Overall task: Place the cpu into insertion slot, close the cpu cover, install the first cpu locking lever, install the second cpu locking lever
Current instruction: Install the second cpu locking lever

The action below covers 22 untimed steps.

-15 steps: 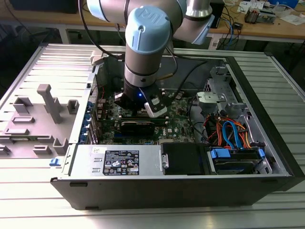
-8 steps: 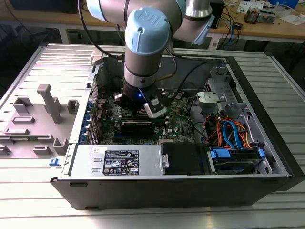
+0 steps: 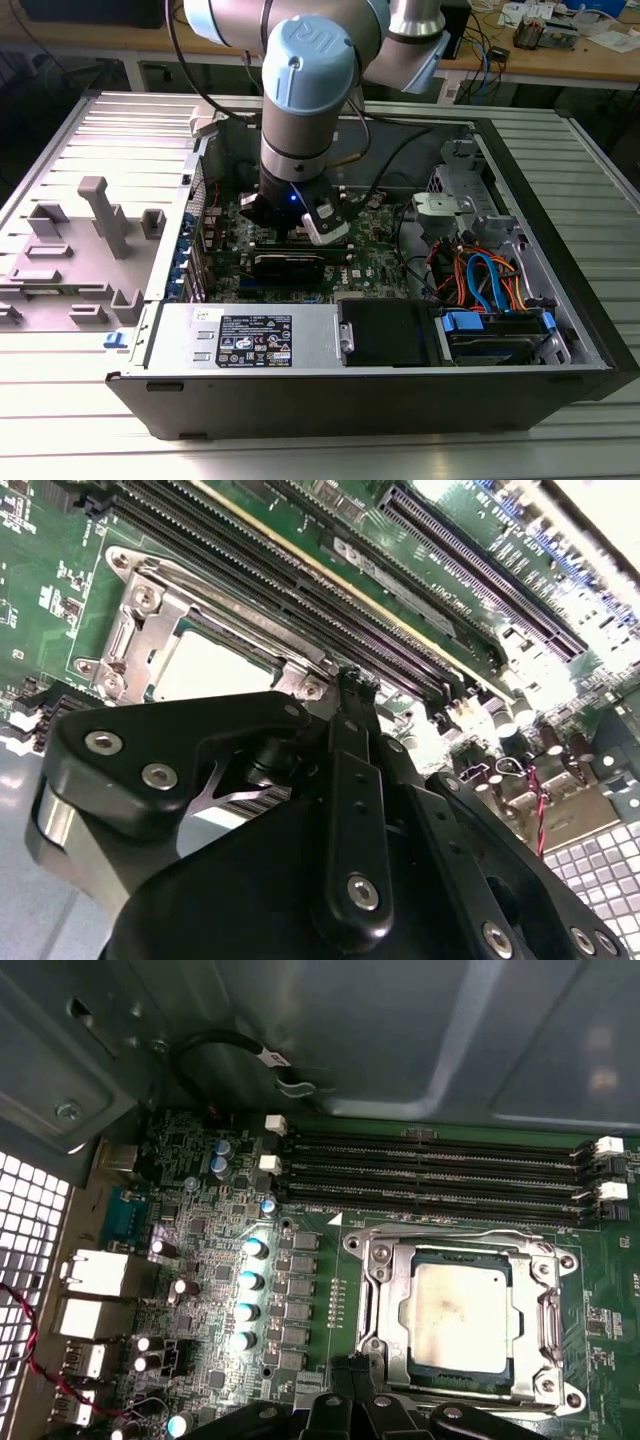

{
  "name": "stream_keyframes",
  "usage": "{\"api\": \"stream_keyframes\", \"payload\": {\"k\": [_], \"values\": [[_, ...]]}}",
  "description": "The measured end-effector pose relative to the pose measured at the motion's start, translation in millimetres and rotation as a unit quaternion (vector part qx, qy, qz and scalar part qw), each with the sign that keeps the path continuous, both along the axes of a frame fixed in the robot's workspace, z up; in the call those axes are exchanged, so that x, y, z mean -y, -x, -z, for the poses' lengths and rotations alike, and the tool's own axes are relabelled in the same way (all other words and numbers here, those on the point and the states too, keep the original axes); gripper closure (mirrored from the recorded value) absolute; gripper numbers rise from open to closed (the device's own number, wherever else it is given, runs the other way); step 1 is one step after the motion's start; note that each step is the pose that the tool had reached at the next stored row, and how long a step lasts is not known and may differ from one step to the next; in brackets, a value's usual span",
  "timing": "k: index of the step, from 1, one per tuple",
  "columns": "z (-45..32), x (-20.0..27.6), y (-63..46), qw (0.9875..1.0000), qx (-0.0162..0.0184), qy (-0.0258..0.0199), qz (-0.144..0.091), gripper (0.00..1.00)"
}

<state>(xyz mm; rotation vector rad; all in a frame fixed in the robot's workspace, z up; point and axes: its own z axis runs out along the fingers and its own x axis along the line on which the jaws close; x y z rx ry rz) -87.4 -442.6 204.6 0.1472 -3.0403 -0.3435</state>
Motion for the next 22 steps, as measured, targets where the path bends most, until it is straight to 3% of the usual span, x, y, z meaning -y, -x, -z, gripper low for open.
{"api": "stream_keyframes", "payload": {"k": [12,22], "values": [[4.3,-0.1,2.8,1.0000,0.0014,-0.0014,0.000,0.89],[1.1,-0.1,3.1,1.0000,0.0015,0.0045,0.000,0.89]]}}
